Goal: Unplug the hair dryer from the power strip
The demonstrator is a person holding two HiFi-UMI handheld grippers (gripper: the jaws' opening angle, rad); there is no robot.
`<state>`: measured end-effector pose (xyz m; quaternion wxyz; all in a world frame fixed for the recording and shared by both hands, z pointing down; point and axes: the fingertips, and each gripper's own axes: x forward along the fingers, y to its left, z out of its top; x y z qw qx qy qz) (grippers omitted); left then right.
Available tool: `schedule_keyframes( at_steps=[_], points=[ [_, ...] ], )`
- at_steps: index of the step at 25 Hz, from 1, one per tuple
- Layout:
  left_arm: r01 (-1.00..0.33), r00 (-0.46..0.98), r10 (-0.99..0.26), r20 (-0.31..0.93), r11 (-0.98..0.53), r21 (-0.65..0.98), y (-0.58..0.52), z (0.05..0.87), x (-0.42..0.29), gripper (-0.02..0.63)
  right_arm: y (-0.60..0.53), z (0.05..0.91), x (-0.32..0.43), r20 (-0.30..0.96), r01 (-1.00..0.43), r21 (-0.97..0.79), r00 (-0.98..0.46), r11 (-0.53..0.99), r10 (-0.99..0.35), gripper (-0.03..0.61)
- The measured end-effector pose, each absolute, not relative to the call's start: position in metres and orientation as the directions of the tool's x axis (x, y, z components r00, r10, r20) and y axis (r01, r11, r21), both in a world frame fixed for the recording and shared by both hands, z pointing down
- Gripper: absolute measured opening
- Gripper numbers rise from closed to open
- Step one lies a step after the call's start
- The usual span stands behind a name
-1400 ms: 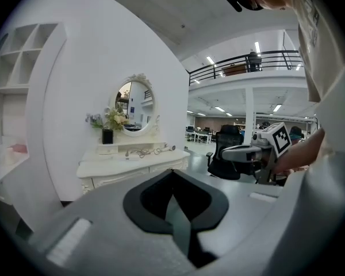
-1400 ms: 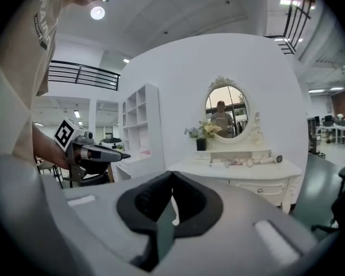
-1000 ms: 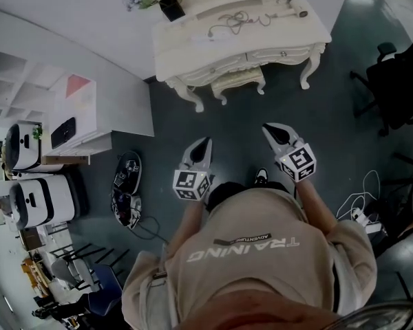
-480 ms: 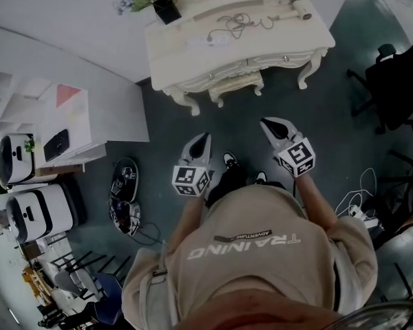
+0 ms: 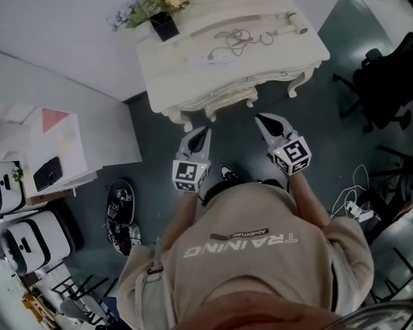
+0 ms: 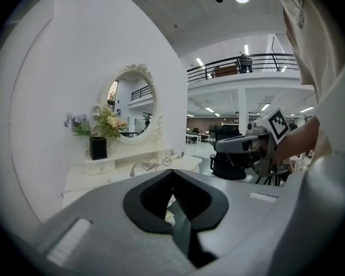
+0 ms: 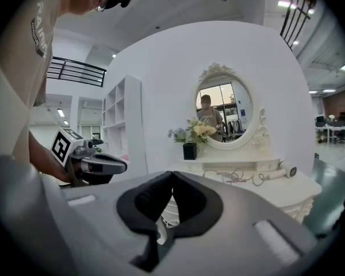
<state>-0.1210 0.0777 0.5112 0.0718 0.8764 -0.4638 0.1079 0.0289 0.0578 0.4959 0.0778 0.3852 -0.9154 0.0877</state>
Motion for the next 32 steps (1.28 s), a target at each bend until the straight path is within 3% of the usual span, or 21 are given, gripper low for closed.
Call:
schedule_keyframes(
  at_steps=[10, 16, 32],
  points=[
    [-0.799, 0.593, -0.768, 0.242, -0.598, 0.061, 0.027, 0.532, -0.165, 0.006, 0.023, 0.512, -0.015, 0.276, -0.746, -0.072, -0.653, 0.663, -0.705, 0.003],
    [-0.815, 0.576, -0.784, 0.233, -0.528, 0.239, -0.008, 0.545, -0.171, 0.006, -0.007, 0.524, -0.007, 0.303, -0.743, -0.086, -0.654, 0.663, -0.693, 0.003],
    [-0.895, 0.443, -0.849, 0.288, -0.439, 0.085, -0.152, 0.504, -0.151, 0.006, -0.193, 0.539, -0.004, 0.221, -0.628, -0.158, -0.775, 0.762, -0.592, 0.003]
  ],
)
